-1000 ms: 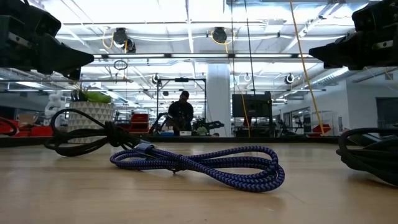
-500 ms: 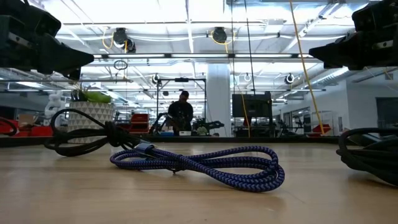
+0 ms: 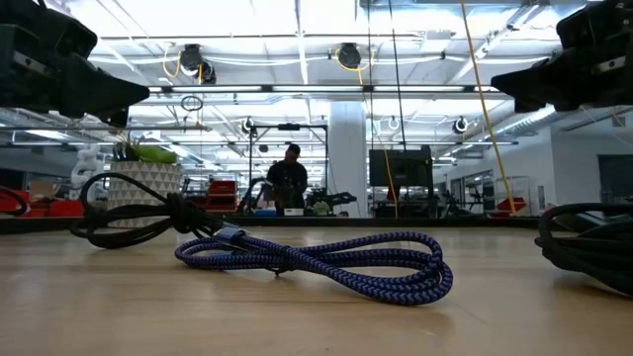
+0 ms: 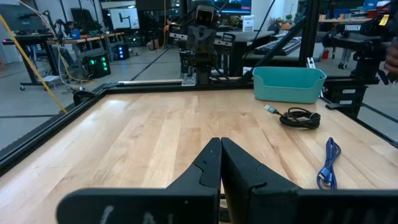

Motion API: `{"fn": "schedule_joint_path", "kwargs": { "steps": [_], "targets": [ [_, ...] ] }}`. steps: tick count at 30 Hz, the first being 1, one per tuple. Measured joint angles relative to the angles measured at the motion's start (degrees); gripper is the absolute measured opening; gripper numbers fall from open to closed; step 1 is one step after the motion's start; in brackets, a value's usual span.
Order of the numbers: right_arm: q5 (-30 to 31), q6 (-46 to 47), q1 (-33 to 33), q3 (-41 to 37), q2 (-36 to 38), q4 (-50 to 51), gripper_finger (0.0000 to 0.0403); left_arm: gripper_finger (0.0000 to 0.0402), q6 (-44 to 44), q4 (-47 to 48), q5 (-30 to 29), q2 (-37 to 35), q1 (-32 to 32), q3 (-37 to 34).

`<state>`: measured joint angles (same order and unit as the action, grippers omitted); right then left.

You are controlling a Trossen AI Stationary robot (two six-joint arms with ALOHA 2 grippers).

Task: Pick and place USB-C Cables
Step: Put the bottom black USB cable into the green bin

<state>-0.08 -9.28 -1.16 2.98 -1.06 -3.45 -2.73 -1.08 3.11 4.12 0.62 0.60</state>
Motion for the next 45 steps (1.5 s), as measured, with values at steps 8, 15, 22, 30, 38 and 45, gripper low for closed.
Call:
{"fn": "schedule_joint_path", "kwargs": {
  "steps": [8, 15, 22, 30, 38, 45],
  "targets": [
    [-0.1, 3.7, 0.0, 6.5, -3.3, 0.3, 0.0000, 0.0006, 0.0, 0.0, 0.0, 0.0, 0.0, 0.0],
    [-0.2, 6.8, 0.0, 18.0, -8.8, 8.0, 0.0000, 0.0006, 0.0, 0.0, 0.0, 0.0, 0.0, 0.0],
    [-0.2, 6.5, 0.0, 31.5, -16.4, 16.2, 0.0000, 0.0006, 0.0, 0.0, 0.0, 0.0, 0.0, 0.0],
    [-0.2, 5.2, 0.0, 46.8, -26.3, 25.0, 0.0000, 0.0006, 0.0, 0.0, 0.0, 0.0, 0.0, 0.0],
    [-0.2, 8.0, 0.0, 64.1, -36.6, 34.3, 0.0000, 0.0006, 0.0, 0.0, 0.0, 0.0, 0.0, 0.0],
    [0.0, 12.4, 0.0, 77.8, -43.9, 40.2, 0.0000, 0.0006, 0.0, 0.0, 0.0, 0.0, 0.0, 0.0]
  ]
}}
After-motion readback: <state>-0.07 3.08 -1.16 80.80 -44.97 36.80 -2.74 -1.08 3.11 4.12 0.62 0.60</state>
